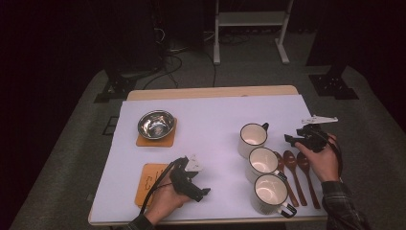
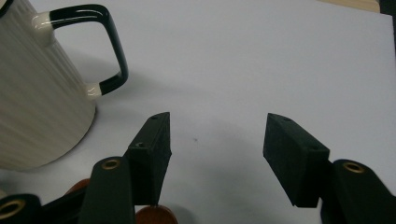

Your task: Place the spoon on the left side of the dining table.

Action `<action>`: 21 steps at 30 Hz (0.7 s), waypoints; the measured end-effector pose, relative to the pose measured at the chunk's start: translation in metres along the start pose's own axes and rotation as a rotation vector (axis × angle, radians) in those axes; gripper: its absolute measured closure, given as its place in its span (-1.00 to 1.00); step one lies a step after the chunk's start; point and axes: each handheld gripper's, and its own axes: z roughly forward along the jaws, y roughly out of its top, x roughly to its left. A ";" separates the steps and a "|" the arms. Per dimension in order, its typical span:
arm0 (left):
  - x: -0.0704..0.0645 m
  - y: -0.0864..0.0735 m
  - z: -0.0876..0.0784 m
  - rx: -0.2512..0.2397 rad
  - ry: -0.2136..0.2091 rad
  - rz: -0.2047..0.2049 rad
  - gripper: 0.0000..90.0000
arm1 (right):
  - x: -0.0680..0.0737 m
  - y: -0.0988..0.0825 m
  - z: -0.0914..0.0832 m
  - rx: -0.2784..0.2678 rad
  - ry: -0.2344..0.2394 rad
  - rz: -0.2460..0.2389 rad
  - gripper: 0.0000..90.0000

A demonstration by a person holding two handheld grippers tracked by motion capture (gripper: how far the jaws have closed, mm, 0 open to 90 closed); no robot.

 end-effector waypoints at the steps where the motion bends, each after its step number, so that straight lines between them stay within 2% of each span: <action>1: 0.000 0.000 0.000 -0.002 0.000 -0.002 -1.00 | 0.000 -0.001 -0.002 -0.002 -0.002 0.003 -0.10; 21: 0.000 0.000 0.000 -0.003 0.000 -0.004 -1.00 | 0.000 -0.024 -0.030 0.012 -0.007 0.039 0.07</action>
